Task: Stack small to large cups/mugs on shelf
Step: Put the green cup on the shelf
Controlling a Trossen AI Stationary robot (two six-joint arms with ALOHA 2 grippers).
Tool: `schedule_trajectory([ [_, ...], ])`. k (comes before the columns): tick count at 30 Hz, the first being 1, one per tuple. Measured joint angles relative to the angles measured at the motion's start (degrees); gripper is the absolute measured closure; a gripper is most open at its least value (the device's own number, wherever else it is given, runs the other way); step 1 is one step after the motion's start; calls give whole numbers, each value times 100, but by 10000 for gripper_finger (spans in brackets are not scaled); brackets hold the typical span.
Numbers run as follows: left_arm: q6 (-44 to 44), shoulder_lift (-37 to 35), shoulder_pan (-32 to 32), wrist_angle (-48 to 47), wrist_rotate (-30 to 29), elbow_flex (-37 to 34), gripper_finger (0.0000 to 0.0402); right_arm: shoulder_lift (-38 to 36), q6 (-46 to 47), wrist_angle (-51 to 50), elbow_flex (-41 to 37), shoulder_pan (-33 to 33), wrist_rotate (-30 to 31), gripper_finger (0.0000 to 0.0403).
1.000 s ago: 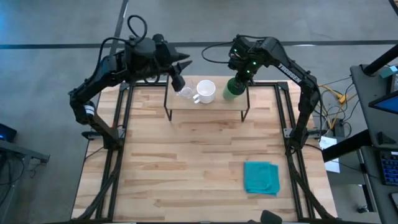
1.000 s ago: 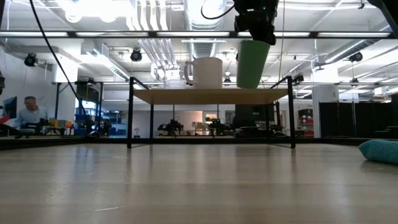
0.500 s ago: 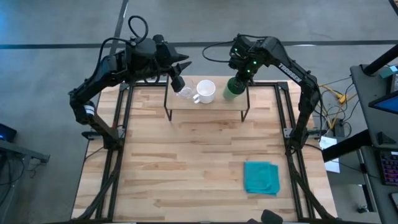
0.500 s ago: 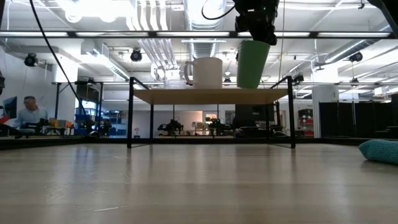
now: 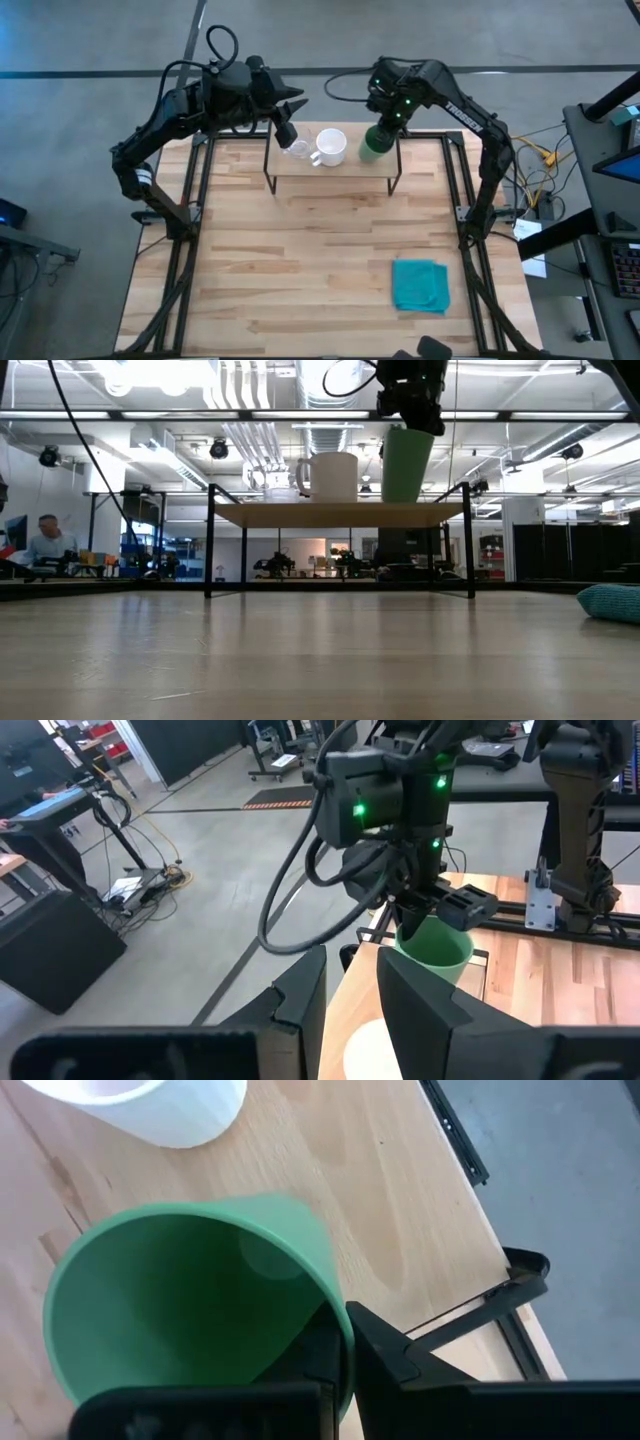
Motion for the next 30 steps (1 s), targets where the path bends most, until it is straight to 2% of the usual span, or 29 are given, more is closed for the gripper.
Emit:
schedule_trajectory([
  [5, 0, 0, 0, -1, 0, 0, 322, 16, -2, 0, -4, -10, 236, 394],
  [25, 0, 0, 0, -2, 0, 0, 322, 34, 37, 15, -92, -17, 24, 394],
  [30, 0, 0, 0, -2, 0, 0, 322, 37, -104, -22, -105, -17, 45, 376],
])
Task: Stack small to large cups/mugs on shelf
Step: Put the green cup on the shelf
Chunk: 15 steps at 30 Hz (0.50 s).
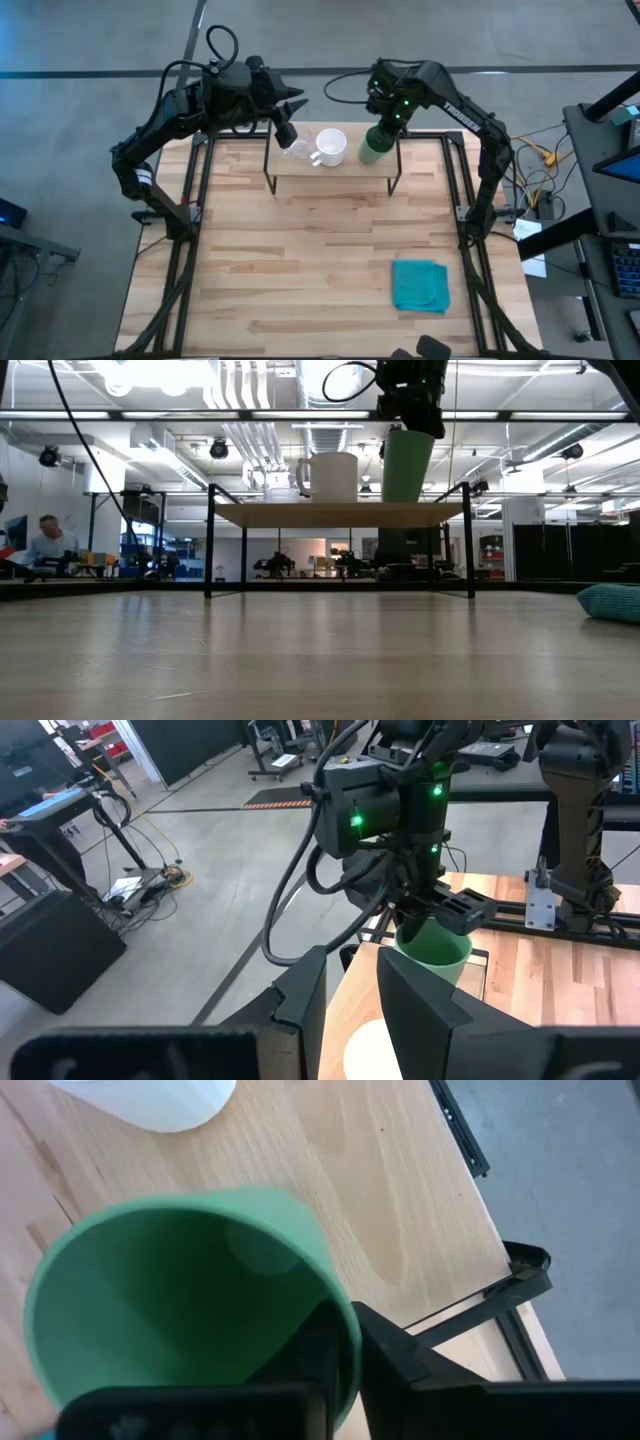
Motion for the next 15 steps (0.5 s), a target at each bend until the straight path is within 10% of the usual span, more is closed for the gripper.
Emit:
schedule_trajectory([
  [15, 2, 0, 0, 0, 0, 0, 322, -37, -10, 17, 20, 2, 47, 325],
])
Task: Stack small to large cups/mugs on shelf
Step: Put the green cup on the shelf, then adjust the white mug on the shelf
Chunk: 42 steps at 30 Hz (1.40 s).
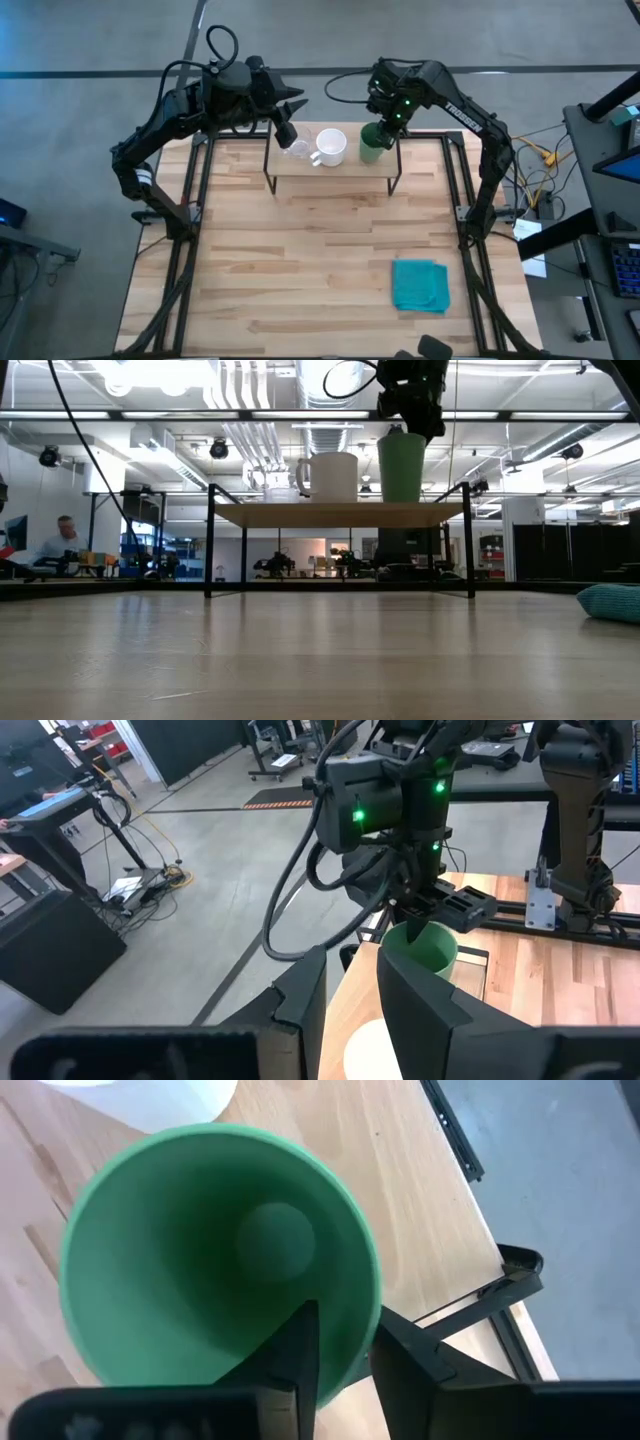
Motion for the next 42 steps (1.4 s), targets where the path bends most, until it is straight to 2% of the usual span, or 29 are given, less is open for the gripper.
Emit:
schedule_trajectory([
  [9, 46, 0, 0, -2, -9, 0, 322, -13, 20, 10, 652, 4, 1, 328],
  [13, 46, 0, 0, 0, -15, 0, 322, -14, 335, 9, 1141, 20, -51, 326],
  [16, 155, -9, 0, -2, -87, 0, 322, -67, 614, 79, 1414, 66, -399, 330],
  [20, 413, -44, -1, -33, -640, -2, 322, -281, 756, 225, 1360, 259, -1197, 336],
  [22, 442, -74, 1, -97, -810, -2, 322, -351, 754, 230, 1371, 449, -1360, 340],
  [28, 404, -243, 0, -702, -901, -2, 322, -482, 756, 236, 1373, 1233, -1360, 358],
  [33, 0, -349, 0, -1045, -909, -2, 322, -436, 754, 468, 1373, 1887, -1355, 373],
  [39, -13, -391, 0, -1048, -910, -2, 322, -178, 778, 1075, 1370, 2399, -794, 393],
  [42, -13, -382, 0, -1096, -911, -12, 322, -5, 988, 1244, 1370, 2551, -734, 394],
])
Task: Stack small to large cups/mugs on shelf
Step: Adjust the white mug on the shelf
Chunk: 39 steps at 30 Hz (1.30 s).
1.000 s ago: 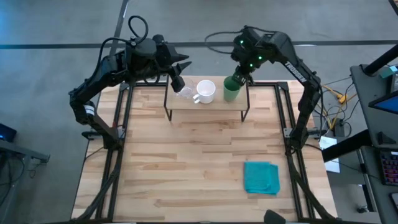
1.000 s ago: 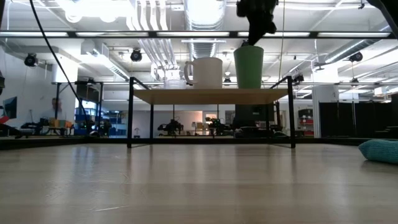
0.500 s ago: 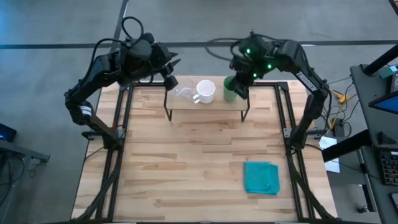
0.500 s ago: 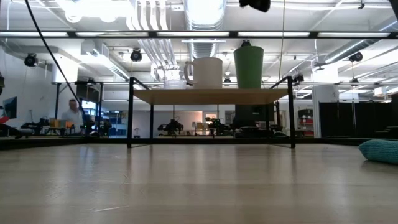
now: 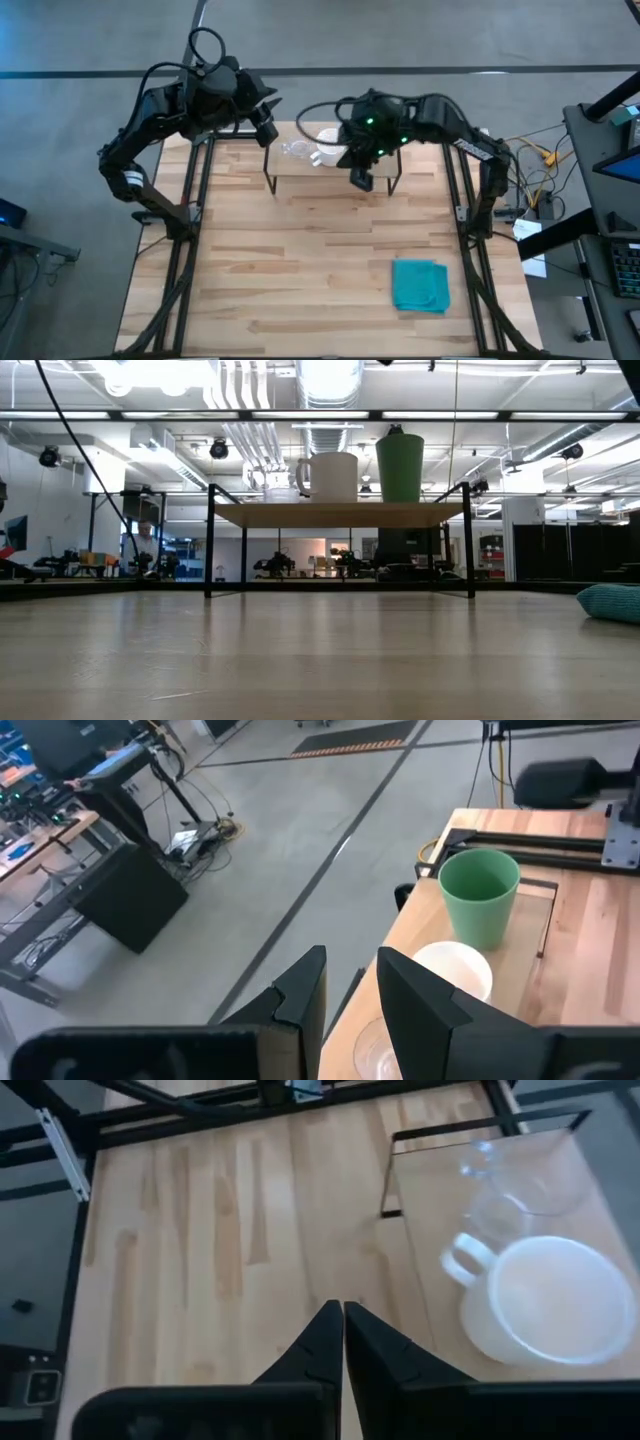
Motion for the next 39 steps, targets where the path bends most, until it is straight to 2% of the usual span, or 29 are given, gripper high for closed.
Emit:
schedule_trajectory([
  [3, -4, 0, 0, -113, -7, -55, 322, 193, 152, 62, -6, 113, 120, 395],
  [9, -275, 6, 0, -564, -46, -264, 322, 599, 540, 57, -7, 309, 1212, 395],
  [14, -297, -4, 0, -774, -460, -413, 322, 930, 526, 439, -7, 374, 1335, 395],
  [19, -297, -13, 0, -762, -546, -429, 322, 1269, 513, 1100, -7, 367, 1496, 395],
  [25, -291, -105, 0, -768, -545, -429, 322, 1582, 360, 1095, -7, 363, 2530, 395],
  [39, -295, -415, 0, -746, -543, -441, 322, 1751, 324, 1314, -7, 4, 2831, 394],
])
